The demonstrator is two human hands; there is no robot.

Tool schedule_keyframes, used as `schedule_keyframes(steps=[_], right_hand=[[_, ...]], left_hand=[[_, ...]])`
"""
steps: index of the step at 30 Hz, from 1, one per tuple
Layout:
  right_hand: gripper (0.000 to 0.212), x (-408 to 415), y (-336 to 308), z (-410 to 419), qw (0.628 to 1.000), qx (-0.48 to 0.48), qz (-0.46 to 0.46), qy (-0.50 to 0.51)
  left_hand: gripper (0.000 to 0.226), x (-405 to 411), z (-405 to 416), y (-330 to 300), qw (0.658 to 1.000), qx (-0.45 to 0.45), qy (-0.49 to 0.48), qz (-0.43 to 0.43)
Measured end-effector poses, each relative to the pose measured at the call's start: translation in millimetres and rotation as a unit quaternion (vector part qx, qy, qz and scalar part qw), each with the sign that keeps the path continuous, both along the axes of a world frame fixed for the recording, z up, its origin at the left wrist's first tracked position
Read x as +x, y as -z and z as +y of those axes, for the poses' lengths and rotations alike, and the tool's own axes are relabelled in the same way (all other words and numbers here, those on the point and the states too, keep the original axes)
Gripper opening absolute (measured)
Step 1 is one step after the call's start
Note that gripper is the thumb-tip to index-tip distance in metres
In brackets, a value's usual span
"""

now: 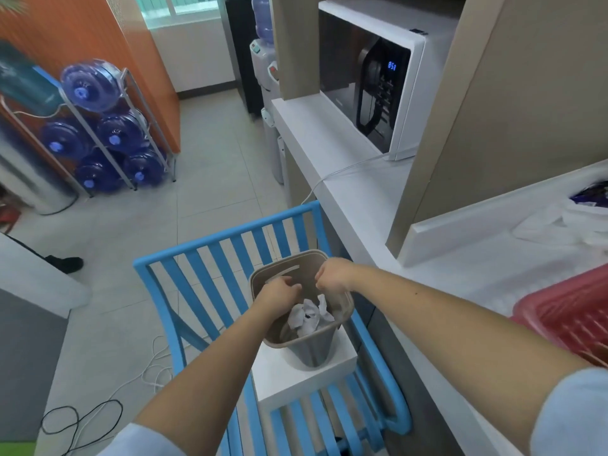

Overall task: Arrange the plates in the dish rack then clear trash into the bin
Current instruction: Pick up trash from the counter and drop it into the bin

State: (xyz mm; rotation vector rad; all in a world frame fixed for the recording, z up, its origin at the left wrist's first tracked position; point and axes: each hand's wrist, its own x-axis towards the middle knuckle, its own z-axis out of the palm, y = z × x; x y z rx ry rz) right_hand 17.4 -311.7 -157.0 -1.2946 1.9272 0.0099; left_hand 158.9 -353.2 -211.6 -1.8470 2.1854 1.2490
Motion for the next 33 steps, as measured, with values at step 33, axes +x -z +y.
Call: schedule_keyframes(steps=[33], right_hand=[[0.018, -300, -157, 201, 0.959, -0.110, 0.165, 0.200]], left_hand=[[0.016, -266, 124, -154, 0.905, -0.195, 0.348, 0.146]])
